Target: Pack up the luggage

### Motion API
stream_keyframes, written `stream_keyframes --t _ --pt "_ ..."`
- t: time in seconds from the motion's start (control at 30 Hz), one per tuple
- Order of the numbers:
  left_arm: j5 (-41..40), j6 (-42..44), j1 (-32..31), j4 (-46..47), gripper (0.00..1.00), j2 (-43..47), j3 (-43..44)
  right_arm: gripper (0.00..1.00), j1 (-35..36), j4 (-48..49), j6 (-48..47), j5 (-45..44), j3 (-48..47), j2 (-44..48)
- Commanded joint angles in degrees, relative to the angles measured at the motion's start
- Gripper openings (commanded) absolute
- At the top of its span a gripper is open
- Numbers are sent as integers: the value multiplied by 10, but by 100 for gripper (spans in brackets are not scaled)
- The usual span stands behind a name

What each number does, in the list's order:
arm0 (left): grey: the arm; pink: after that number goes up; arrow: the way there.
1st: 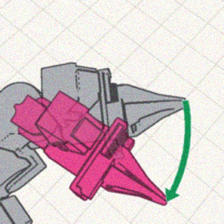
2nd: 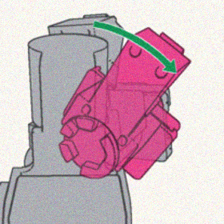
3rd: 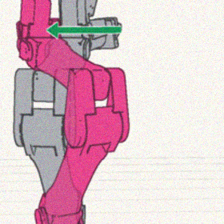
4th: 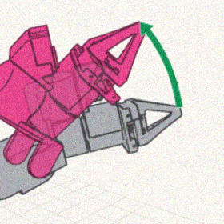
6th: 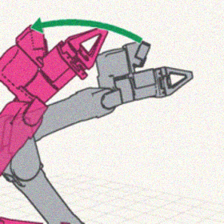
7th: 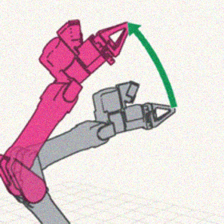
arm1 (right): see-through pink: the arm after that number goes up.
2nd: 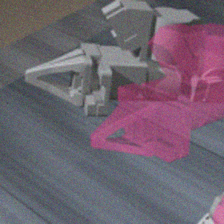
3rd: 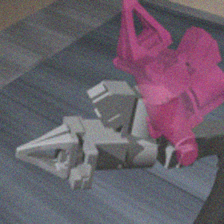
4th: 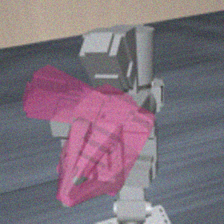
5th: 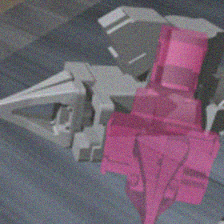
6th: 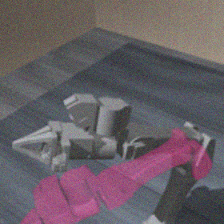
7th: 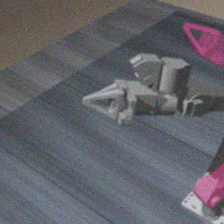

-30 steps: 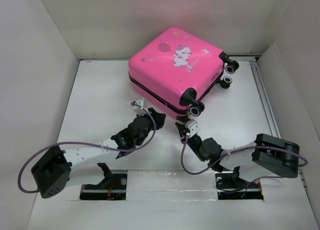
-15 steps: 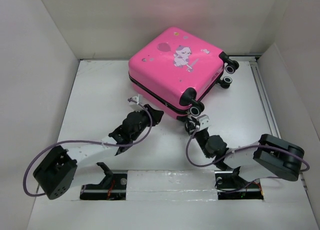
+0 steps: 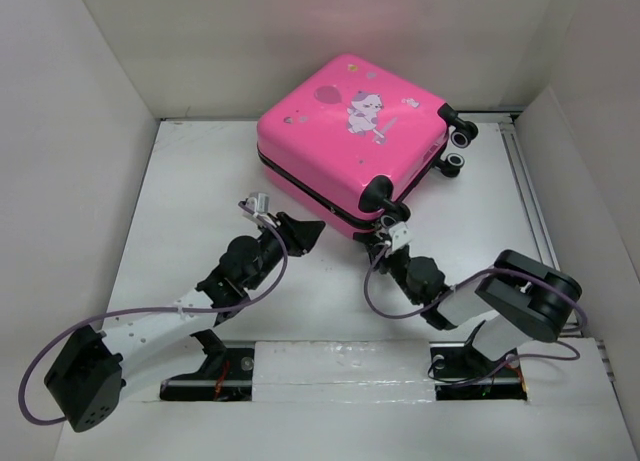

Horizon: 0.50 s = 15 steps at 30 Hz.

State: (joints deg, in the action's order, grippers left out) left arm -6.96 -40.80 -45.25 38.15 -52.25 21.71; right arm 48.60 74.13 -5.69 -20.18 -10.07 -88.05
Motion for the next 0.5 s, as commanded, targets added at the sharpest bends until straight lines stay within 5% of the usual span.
stream_keyframes --t 0.0,0.1,0.47 --pt "19 4 0 29 32 8 -6 48 -6 293 -12 22 -30 1" --pt "19 4 0 35 32 3 -11 36 -11 293 -24 29 -45 1" --pt "30 -2 0 52 32 -14 -11 34 -25 293 -35 32 -71 12"
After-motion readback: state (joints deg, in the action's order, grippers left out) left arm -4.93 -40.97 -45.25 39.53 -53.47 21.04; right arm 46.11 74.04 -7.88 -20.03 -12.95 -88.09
